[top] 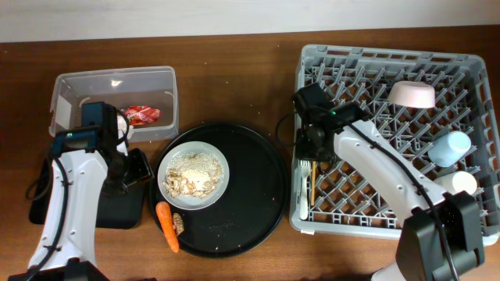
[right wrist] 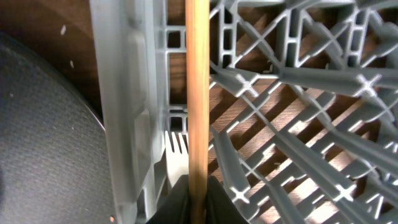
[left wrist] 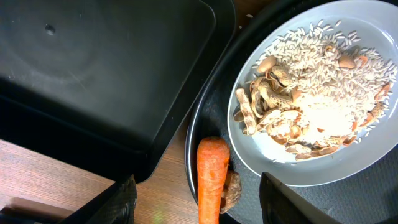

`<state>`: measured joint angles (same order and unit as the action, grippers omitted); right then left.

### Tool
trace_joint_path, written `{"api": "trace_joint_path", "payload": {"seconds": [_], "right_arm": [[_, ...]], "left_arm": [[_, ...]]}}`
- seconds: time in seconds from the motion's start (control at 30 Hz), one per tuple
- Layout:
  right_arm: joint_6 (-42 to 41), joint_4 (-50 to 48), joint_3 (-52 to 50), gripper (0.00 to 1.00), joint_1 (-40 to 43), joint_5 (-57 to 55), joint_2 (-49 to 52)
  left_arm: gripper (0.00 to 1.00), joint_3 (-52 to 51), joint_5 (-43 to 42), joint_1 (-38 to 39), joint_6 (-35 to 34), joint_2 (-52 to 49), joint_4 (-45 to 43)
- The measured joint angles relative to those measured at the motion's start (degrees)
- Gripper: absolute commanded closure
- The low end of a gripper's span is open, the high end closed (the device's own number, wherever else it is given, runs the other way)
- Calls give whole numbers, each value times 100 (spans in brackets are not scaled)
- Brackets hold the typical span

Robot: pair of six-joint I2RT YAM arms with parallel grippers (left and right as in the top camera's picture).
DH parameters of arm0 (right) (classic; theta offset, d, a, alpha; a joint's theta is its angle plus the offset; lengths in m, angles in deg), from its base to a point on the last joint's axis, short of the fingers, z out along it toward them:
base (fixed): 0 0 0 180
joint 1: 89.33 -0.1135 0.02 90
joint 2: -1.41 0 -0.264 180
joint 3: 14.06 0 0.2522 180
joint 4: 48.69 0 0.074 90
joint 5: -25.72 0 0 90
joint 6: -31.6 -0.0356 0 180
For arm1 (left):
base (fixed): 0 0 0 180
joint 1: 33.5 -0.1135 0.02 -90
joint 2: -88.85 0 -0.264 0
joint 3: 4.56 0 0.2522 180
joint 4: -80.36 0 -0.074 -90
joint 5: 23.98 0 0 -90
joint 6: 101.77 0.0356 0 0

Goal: Sort waste into correct bins and load items into the dishwasher rack
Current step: 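Insert the fork and chopstick upright into the rack's left side, then grasp the rim of the white plate with the left gripper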

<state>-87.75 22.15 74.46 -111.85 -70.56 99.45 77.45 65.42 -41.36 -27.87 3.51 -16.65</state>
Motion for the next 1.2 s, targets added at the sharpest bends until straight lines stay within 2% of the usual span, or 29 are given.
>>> {"api": "trace_joint_path", "payload": {"seconds": [0.07, 0.4, 0.7, 0.77, 0.93, 1.2], "right_arm": [[31, -44, 0, 51, 0, 81, 57], [42, 168, 111, 50, -15, 11, 33], [83, 1163, 1032, 41, 59, 13, -905], [81, 1421, 1123, 36, 293, 28, -1237], [452, 1821, 1134, 36, 1276, 367, -1528], [872, 2135, 1132, 35, 2317, 730, -1528]], "left_arm": [[37, 0, 2, 0, 0, 0, 0], [37, 0, 2, 0, 0, 0, 2], [37, 0, -46, 2, 0, 0, -4], [37, 0, -136, 52, 0, 0, -66], [37, 0, -282, 632, 2, 0, -385], [37, 0, -385, 2155, 0, 0, -1056]]}}
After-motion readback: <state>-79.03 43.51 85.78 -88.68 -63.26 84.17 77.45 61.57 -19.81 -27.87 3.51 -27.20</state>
